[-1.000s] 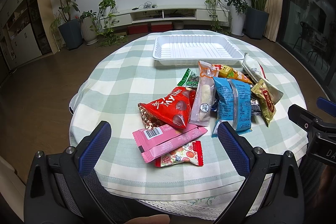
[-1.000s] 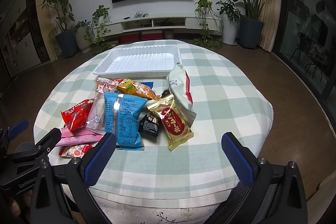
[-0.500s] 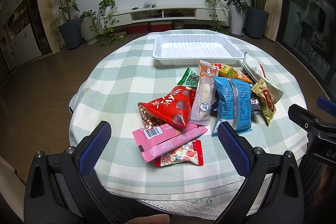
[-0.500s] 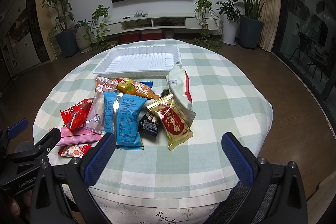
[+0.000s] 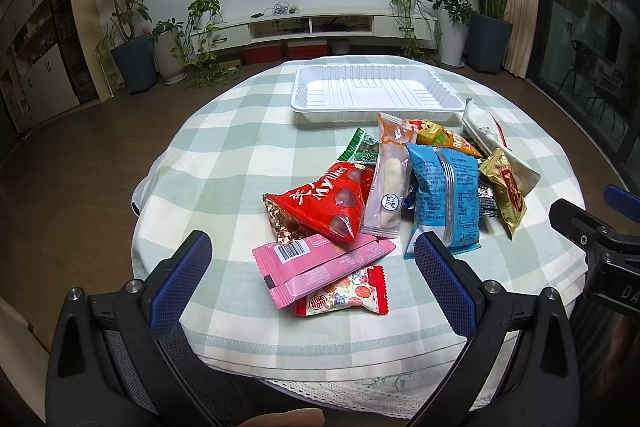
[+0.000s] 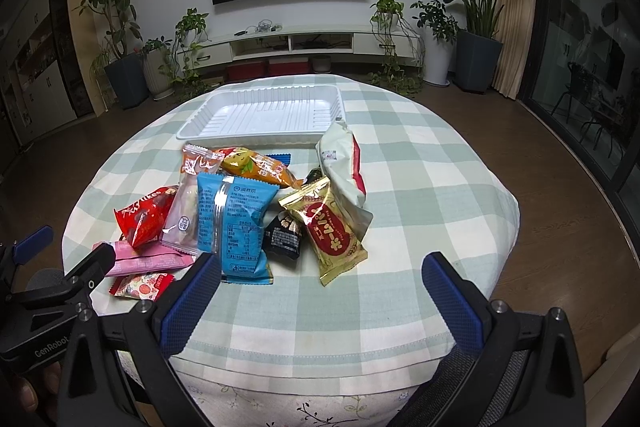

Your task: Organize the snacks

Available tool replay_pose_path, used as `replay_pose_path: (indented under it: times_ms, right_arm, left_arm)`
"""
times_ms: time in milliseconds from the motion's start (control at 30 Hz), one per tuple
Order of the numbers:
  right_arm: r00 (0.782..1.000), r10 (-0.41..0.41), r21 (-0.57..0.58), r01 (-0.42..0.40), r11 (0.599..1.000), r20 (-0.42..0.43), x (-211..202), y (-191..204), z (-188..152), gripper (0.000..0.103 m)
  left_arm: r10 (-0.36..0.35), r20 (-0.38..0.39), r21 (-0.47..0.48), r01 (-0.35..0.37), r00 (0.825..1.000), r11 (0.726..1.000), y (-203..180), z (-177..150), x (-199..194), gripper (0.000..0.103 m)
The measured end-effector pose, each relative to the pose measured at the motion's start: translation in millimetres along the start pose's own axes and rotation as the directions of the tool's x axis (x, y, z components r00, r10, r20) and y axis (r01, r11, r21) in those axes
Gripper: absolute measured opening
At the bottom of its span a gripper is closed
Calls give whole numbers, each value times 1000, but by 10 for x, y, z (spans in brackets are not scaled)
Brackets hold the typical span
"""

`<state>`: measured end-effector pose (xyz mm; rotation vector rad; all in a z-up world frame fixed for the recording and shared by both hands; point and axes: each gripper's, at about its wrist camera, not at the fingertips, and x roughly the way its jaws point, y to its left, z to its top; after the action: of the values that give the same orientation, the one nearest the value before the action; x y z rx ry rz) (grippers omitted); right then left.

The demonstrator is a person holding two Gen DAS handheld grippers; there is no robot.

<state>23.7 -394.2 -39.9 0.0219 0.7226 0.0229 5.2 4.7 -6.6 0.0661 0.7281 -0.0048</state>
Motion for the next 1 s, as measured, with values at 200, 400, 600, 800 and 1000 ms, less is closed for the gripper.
replay_pose_path:
  times_ms: [200,400,600,800,1000]
  right_arm:
    - [1000,1,1,-1,1000,-2,19,5,-22,103]
    - [1000,0,0,0,1000,-3,27,-1,-24,103]
    - [1000,1,1,-1,1000,-5,37,-5,-36,103]
    - [1000,9,16,-9,1000,-6,67,-29,-69,103]
    - [998,52,39,-51,998,-28,144,-170,-45,103]
  left_arm:
    - [0,0,0,0,1000,1000,-1,1,0,103]
    - [0,-1,1,0,1000,1000,-2,1,-1,103]
    - [-19,13,5,19,1000,1000,34,-10,-4,103]
    - [-379,-12,0,379,925,925,283,-19,69,103]
    - [-287,-213,0,294,934,956,656,-183,253,103]
